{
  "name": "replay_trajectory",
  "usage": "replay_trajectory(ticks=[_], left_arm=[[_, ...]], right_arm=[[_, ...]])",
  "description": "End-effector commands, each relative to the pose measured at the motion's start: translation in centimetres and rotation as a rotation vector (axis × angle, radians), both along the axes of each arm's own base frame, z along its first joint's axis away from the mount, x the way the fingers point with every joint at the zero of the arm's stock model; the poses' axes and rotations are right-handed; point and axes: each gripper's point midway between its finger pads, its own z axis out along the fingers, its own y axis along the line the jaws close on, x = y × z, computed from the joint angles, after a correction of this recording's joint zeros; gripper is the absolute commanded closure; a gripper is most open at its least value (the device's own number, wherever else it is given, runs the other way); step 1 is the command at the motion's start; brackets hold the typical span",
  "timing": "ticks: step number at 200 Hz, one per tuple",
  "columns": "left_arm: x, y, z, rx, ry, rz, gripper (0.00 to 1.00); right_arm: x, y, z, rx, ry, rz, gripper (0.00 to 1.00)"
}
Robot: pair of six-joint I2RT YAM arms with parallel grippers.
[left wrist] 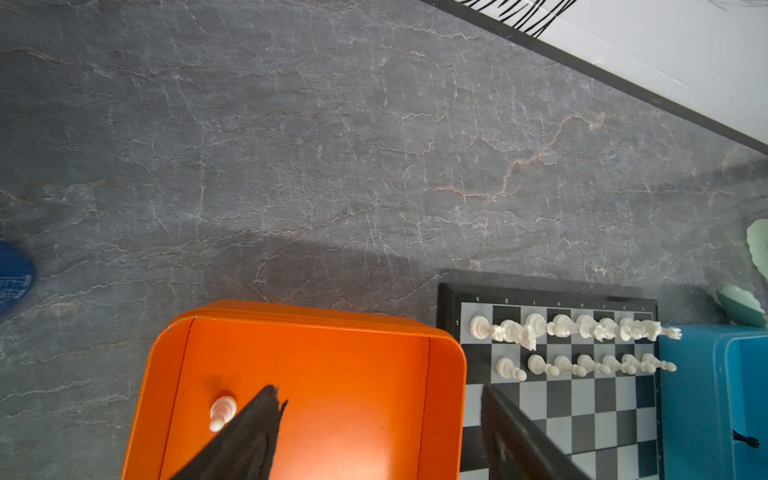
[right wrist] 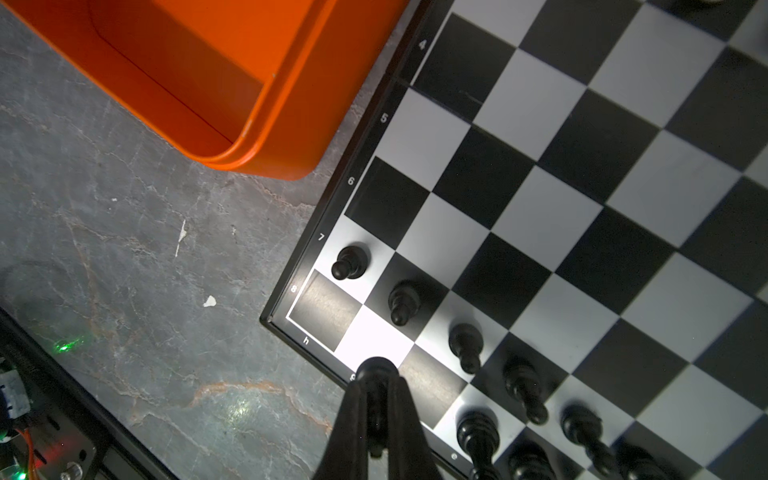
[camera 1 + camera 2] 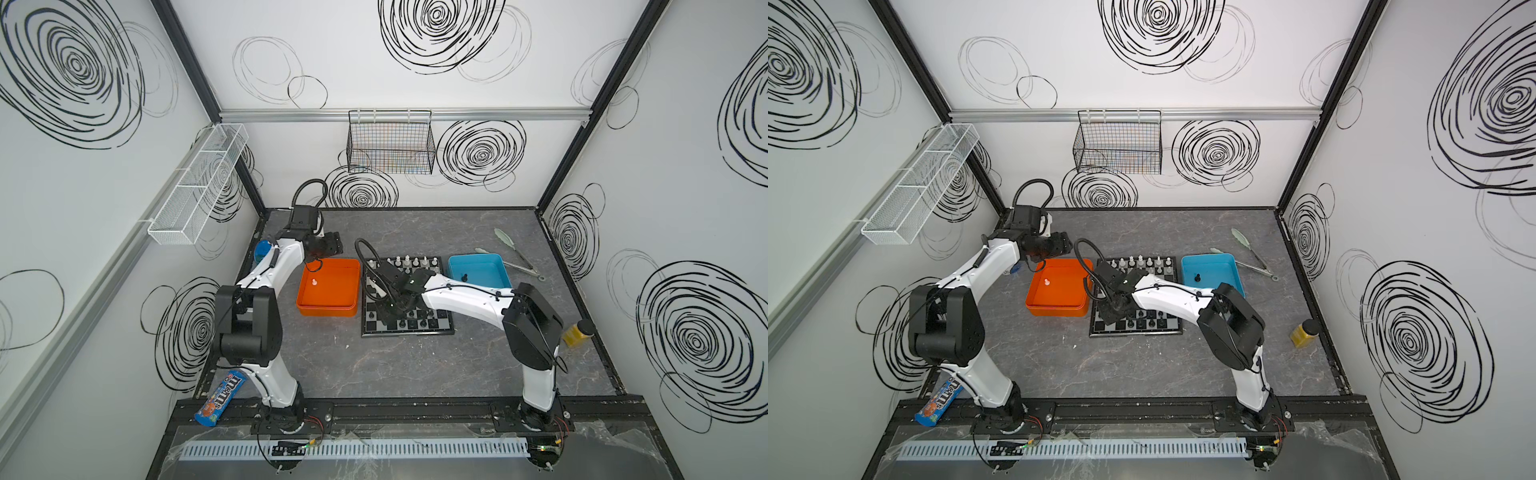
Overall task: Set up the chess pieces on the board
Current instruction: 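Carry the black piece over the board and lower it onto the black back row, then open the right gripper to release the black piece on its square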
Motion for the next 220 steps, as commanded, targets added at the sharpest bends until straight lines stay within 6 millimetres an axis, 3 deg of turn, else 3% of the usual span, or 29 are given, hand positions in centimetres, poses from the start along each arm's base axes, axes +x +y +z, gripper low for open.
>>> replay_trajectory(ticks=[1, 85, 220], left_arm=[[0.4, 0.1, 1.7, -0.019, -0.06, 0.006, 0.21], [0.3, -0.2, 1.6, -0.03, -0.057, 0.0, 0.21], [0.3, -0.6, 1.4, -0.032, -0.053, -0.007, 0.21]], right_arm=[[-0.4, -0.1, -0.9, -0.017, 0.016, -0.019, 0.95], [-1.6, 0.1, -2.4, -0.047, 0.044, -0.013, 0.94], [-1.1, 0.1, -3.6, -0.087, 0.05, -0.039, 0.92]])
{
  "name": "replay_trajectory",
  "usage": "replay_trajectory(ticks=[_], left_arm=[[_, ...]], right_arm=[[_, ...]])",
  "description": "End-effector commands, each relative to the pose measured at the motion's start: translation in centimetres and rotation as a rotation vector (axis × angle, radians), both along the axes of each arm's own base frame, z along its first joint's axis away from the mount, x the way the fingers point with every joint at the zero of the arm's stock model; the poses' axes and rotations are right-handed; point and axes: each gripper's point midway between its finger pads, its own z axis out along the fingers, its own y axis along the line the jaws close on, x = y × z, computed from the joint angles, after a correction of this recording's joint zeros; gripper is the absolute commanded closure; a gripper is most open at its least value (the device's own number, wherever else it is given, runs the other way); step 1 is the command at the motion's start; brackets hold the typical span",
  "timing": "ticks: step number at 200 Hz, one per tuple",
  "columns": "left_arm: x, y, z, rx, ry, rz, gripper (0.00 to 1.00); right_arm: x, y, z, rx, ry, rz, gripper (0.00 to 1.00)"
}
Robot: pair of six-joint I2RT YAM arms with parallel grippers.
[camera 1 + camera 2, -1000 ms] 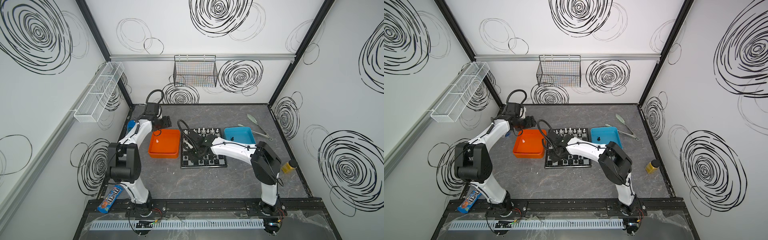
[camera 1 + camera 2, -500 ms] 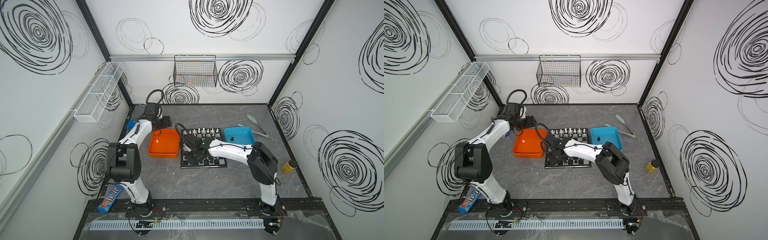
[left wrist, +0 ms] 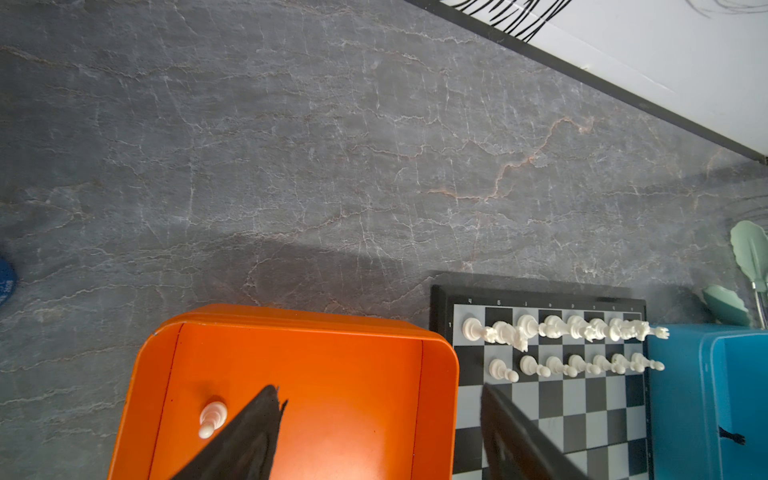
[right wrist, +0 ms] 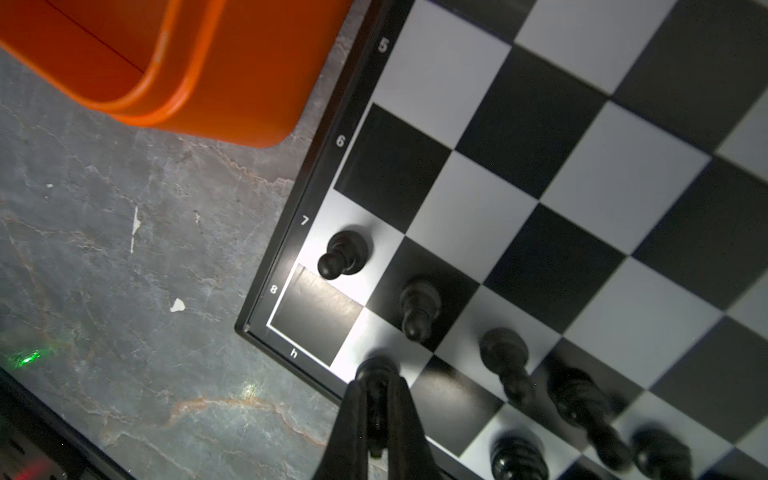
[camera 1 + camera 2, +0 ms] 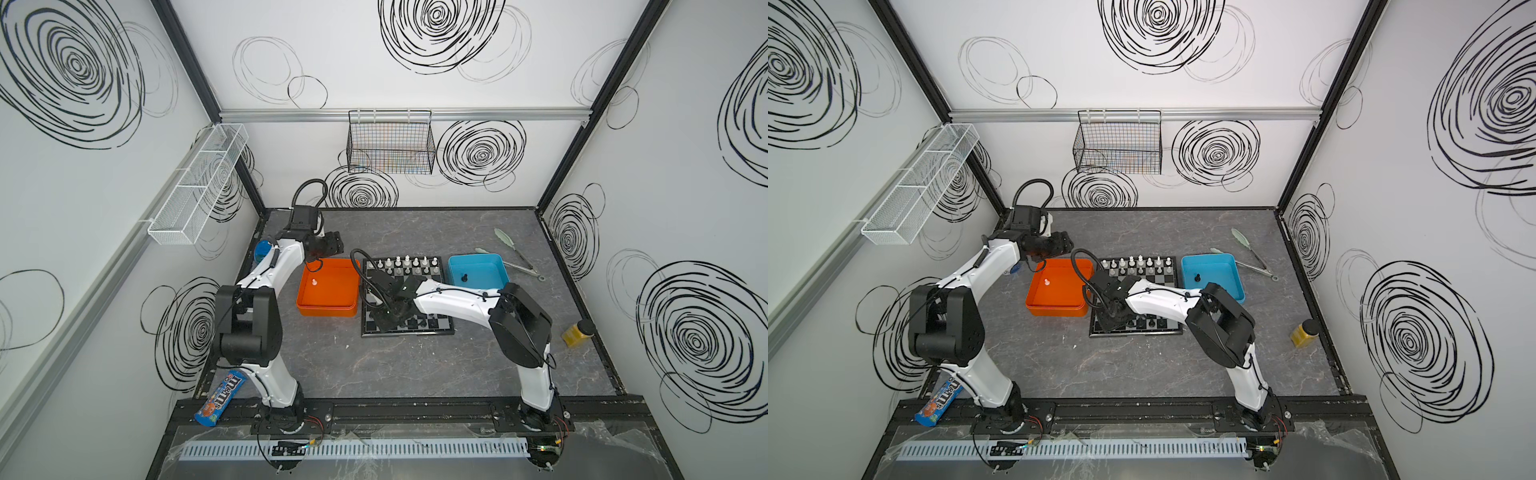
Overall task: Set up the chess pieces on the board
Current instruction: 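Open the right gripper to release the black piece on its square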
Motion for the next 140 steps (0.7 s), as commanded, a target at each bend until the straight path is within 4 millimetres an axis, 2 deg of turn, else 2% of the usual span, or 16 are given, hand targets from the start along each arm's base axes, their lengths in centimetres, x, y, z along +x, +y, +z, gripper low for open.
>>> replay_trajectory(ticks=[1, 89, 140], left_arm=[[0.16, -0.29, 1.33, -0.014, -0.044, -0.004, 0.21], [0.14, -0.39, 1.31, -0.015, -0.043, -0.008, 0.21], [0.13, -0.39, 1.33, -0.015, -0.043, -0.008, 0.21]], right_arm=[[0.13, -0.2, -0.71, -0.037, -0.002, -0.018, 0.92], [0.34, -0.07, -0.72, -0.042, -0.006, -0.017, 0.91], [0.45, -0.05, -0.4, -0.043, -0.012, -0.016, 0.78]])
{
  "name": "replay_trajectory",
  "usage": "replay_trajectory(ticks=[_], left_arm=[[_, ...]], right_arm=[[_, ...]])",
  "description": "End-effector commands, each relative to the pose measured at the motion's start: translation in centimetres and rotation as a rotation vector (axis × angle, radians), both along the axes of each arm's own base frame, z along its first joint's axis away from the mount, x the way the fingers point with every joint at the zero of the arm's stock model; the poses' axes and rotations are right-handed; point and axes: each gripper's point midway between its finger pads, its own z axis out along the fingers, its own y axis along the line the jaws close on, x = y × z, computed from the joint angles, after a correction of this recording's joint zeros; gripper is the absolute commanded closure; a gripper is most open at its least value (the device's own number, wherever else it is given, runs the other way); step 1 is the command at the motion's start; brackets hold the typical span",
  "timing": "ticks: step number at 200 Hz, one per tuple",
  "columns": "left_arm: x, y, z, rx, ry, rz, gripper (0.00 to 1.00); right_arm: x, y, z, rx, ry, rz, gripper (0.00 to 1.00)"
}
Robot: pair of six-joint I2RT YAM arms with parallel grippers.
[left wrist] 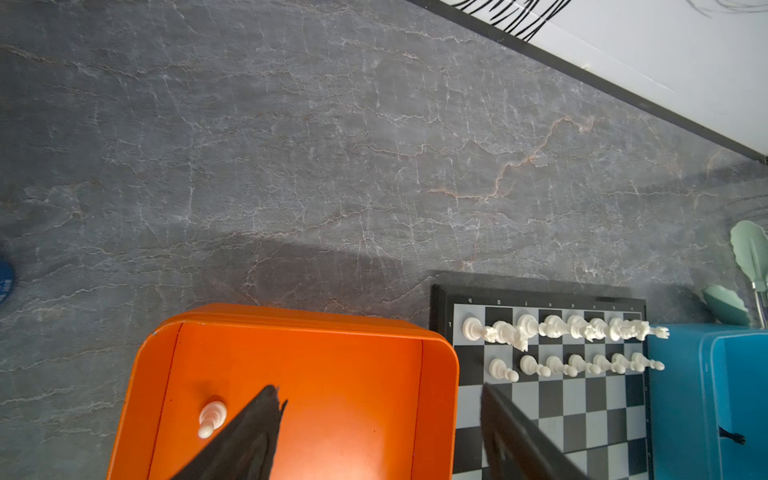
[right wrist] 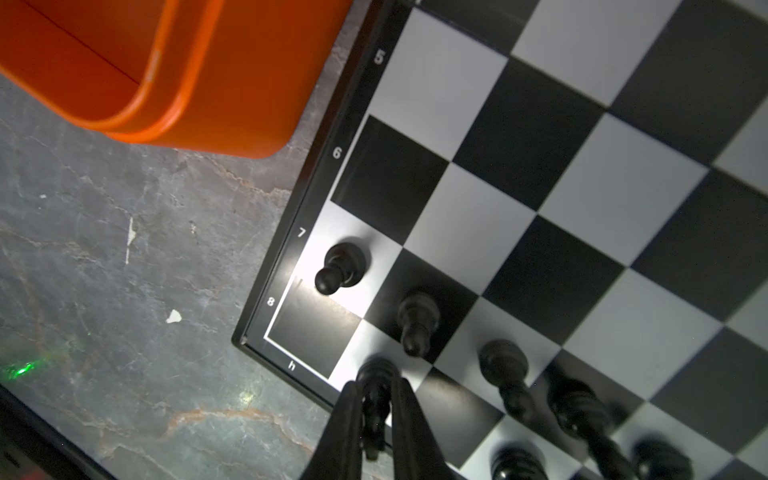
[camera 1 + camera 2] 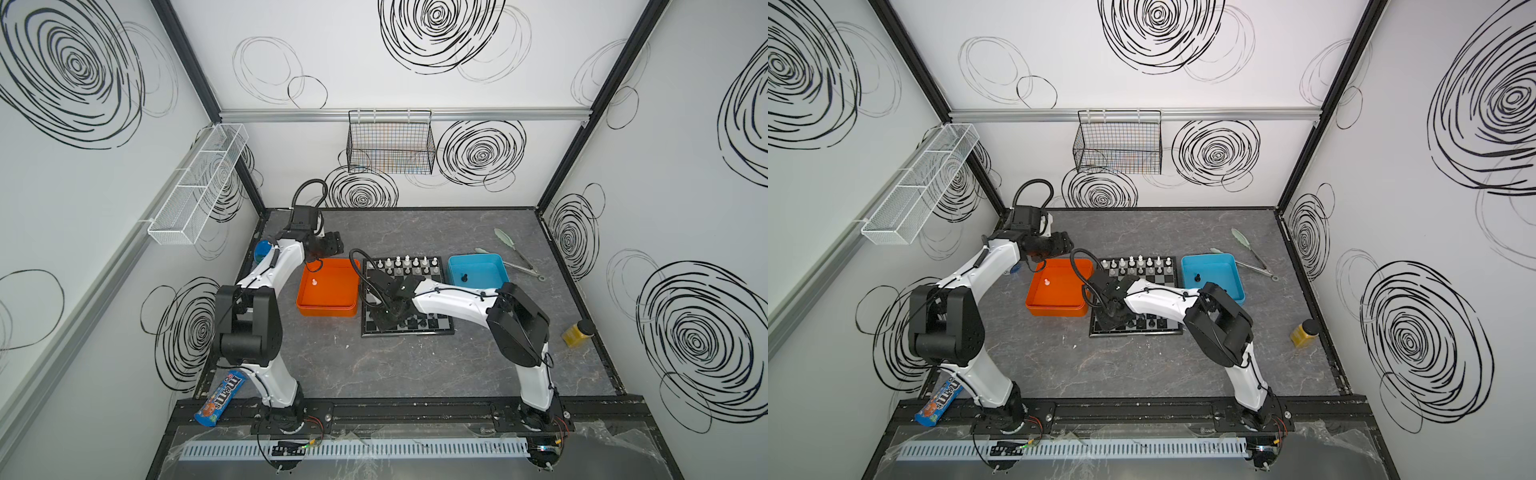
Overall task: Set up the chess pieces on the board
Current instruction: 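Open the right gripper to release the black piece on its square, then raise the right gripper over the blue tray while the left gripper lowers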
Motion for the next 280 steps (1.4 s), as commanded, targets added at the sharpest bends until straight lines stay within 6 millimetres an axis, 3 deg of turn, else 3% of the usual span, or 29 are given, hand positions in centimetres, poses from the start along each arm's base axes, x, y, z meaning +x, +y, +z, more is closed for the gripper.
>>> replay_trajectory(ticks=[1, 206, 248, 280], left_arm=[[0.2, -0.4, 1.4, -0.014, -0.044, -0.008, 0.21], [0.2, -0.4, 1.2, -0.012, -0.041, -0.008, 0.21], [0.1, -0.3, 1.3, -0.009, -0.044, -0.006, 0.21], [0.1, -0.3, 1.6, -0.007, -0.05, -0.001, 0.21]], right_arm=[[0.1, -0.2, -0.2, -0.034, -0.001, -0.012, 0.78], [-1.0, 0.3, 2.3, 0.039, 0.025, 0.002, 0.76], [-1.0, -0.2, 4.5, 0.067, 0.018, -0.011, 0.69], [0.2, -2.1, 7.5, 0.077, -0.028, -0.043, 0.65]])
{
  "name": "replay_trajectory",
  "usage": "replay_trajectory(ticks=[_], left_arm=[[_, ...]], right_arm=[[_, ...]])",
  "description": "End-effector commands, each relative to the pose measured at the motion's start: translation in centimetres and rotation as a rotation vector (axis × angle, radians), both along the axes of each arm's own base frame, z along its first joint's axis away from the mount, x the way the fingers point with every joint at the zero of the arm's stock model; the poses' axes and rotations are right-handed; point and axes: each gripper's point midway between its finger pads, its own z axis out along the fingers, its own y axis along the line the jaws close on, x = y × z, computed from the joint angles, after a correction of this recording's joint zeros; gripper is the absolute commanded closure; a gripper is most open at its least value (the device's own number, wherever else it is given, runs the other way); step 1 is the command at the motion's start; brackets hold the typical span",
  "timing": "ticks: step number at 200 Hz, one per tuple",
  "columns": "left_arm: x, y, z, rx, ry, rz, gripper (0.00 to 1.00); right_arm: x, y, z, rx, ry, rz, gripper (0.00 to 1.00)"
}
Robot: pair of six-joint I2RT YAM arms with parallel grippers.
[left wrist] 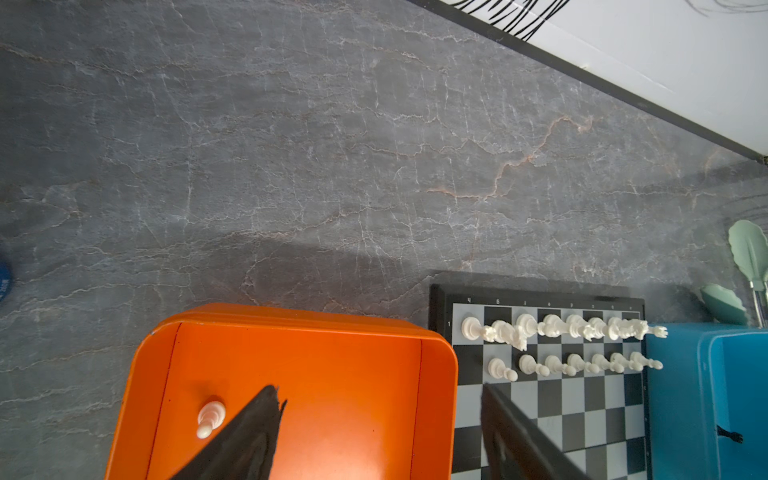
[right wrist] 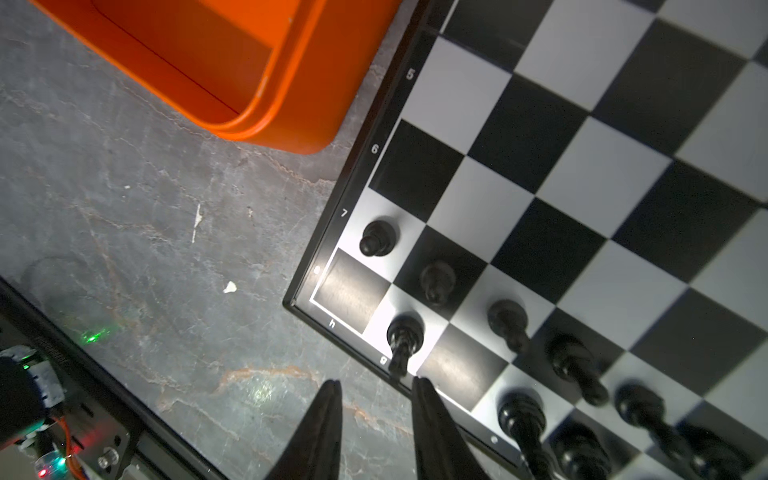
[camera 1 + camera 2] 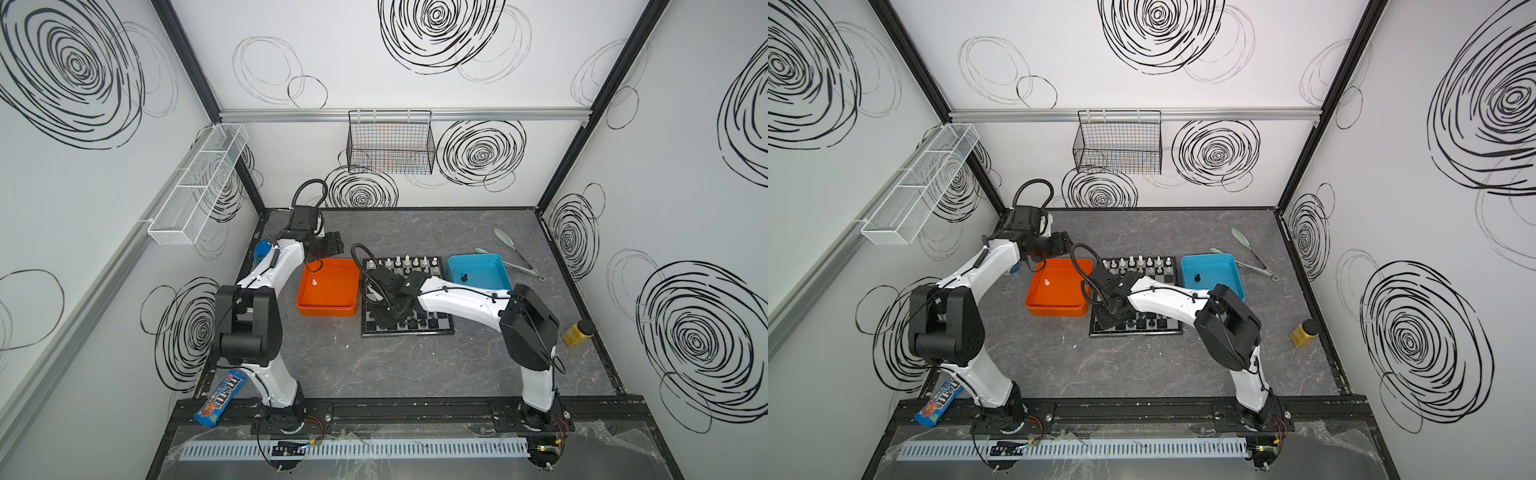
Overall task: Set up the chess pieces on the board
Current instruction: 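Raise the right gripper over the blue tray while the left gripper lowers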
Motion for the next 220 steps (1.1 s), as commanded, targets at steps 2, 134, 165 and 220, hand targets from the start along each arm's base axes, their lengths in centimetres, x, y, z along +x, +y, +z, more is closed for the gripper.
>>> replay_trajectory(ticks=[2, 134, 165, 220], left_arm=[[0.1, -0.2, 1.7, -0.004, -0.051, 0.001, 0.21], [-4.1, 1.4, 0.5, 0.112, 0.037, 0.066, 0.2], [-4.1, 1.6, 0.5, 0.128, 0.035, 0.063, 0.19], [-4.1, 1.5, -0.3, 0.136, 0.05, 0.051, 0.15]], right_arm=[[0.9, -2.1, 3.7, 0.013, -0.043, -0.042, 0.65], [14.1, -21.6, 9.1, 0.11, -0.245, -0.38, 0.14], [14.6, -23.2, 8.8, 0.123, -0.247, -0.411, 0.0], [14.9, -25.0, 7.5, 0.109, -0.226, -0.439, 0.0]])
